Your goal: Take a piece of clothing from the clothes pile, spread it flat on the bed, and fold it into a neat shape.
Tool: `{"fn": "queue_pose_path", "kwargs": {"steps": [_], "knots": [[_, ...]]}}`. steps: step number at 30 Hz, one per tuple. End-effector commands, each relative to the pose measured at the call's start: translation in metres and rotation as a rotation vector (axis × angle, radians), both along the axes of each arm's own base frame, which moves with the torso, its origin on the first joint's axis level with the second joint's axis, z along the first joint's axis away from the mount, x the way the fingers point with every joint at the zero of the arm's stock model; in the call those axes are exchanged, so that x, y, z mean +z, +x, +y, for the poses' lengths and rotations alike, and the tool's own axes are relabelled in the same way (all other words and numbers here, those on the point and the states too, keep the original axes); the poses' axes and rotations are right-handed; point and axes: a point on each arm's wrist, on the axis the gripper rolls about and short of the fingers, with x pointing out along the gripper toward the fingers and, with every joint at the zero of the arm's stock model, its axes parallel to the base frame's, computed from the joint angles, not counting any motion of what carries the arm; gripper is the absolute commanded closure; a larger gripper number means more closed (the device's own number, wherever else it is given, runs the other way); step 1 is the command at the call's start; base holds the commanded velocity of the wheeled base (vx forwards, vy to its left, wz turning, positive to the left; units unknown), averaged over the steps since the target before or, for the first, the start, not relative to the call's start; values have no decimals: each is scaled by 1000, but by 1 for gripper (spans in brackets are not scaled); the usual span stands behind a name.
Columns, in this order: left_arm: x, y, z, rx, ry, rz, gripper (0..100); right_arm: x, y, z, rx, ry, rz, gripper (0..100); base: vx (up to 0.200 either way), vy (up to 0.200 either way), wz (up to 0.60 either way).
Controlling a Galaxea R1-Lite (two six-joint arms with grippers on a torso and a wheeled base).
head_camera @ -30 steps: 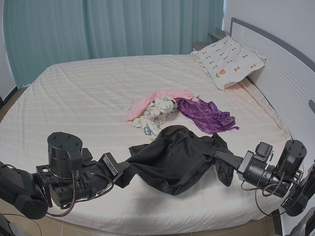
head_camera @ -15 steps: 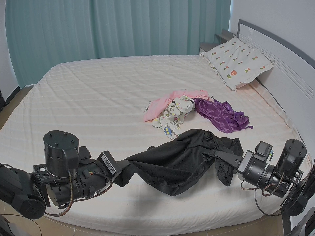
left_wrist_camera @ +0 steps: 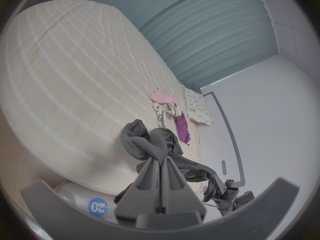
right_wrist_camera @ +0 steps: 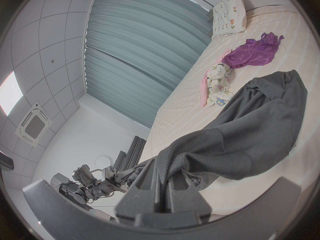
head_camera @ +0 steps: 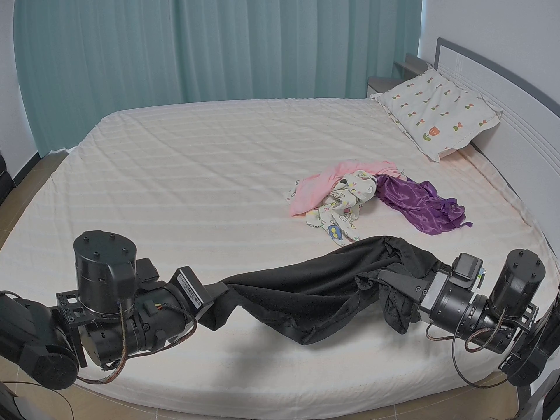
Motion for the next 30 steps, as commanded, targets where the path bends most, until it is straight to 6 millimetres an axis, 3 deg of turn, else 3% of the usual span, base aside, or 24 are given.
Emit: {"fn": "queue_pose_path", "kwargs": {"steps": [1, 30], "knots": [[1, 0, 1, 4, -4, -4, 100, 2, 0, 0, 2, 8, -14, 100, 0, 200, 0], [2, -2, 7, 18, 4, 9, 100, 4, -6, 3, 28, 13, -20, 100, 0, 200, 0]]}}
